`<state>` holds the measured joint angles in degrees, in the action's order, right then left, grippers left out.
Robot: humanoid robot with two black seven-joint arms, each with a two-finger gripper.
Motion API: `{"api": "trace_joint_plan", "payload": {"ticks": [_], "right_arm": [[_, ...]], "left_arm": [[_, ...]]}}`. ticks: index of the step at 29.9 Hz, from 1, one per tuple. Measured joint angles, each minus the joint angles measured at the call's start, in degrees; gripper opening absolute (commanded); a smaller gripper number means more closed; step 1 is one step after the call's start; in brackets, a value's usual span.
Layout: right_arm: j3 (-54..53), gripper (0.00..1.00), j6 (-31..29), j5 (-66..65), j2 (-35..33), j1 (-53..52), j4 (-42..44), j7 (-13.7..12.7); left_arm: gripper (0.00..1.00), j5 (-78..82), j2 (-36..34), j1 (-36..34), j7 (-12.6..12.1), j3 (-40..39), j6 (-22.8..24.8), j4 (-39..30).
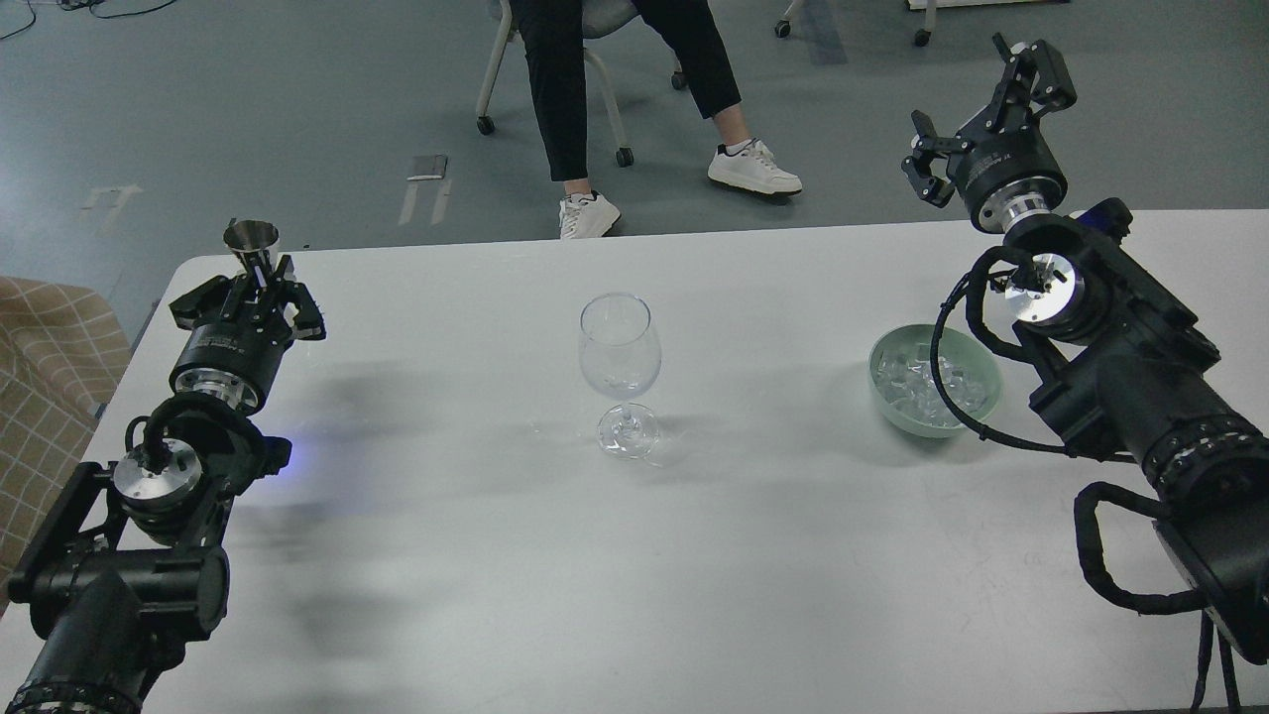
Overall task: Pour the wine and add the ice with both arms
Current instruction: 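Lift the jigger cup with the left gripper toward the wine glass, then carry the jigger cup above the wine glass rim with the left gripper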
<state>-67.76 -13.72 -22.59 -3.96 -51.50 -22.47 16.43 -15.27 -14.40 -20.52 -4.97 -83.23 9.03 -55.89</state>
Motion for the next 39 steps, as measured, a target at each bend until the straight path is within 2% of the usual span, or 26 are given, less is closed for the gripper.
{"api": "trace_joint_plan", "payload": {"ticks": [6,11,16,21,28,39], "right_arm": [[0.0,1.0,-0.01,0.0,-0.27,0.12,-0.04,0.0],[0.0,1.0,-0.19,0.0,-0.72,0.42,-0.19,0.0],[0.0,1.0,-0.19,0.0,-0.83,0.8,-0.84,0.0],[-0.05,1.0,-0.23,0.0,-1.09,1.17,-0.93,0.0],[-0.01,1.0,-0.23,0.0,-1.59,1.55,-2.25,0.0],[0.0,1.0,-0.18,0.07,-2.53,2.39,-2.58,0.0]], "left_arm": [[0.19,0.06,0.0,0.67,-0.74,0.97,-5.33,-10.17],[0.19,0.26,0.22,3.12,-2.5,2.96,-11.03,-19.49],[0.19,0.79,0.0,7.49,-4.56,4.48,-12.87,-27.2],[0.16,1.26,-0.1,8.52,-5.54,5.51,-13.63,-31.54],[0.16,2.26,0.27,8.36,-5.56,8.65,-18.07,-37.33],[0.16,10.77,4.03,7.24,-5.56,13.95,-20.55,-39.04]]}}
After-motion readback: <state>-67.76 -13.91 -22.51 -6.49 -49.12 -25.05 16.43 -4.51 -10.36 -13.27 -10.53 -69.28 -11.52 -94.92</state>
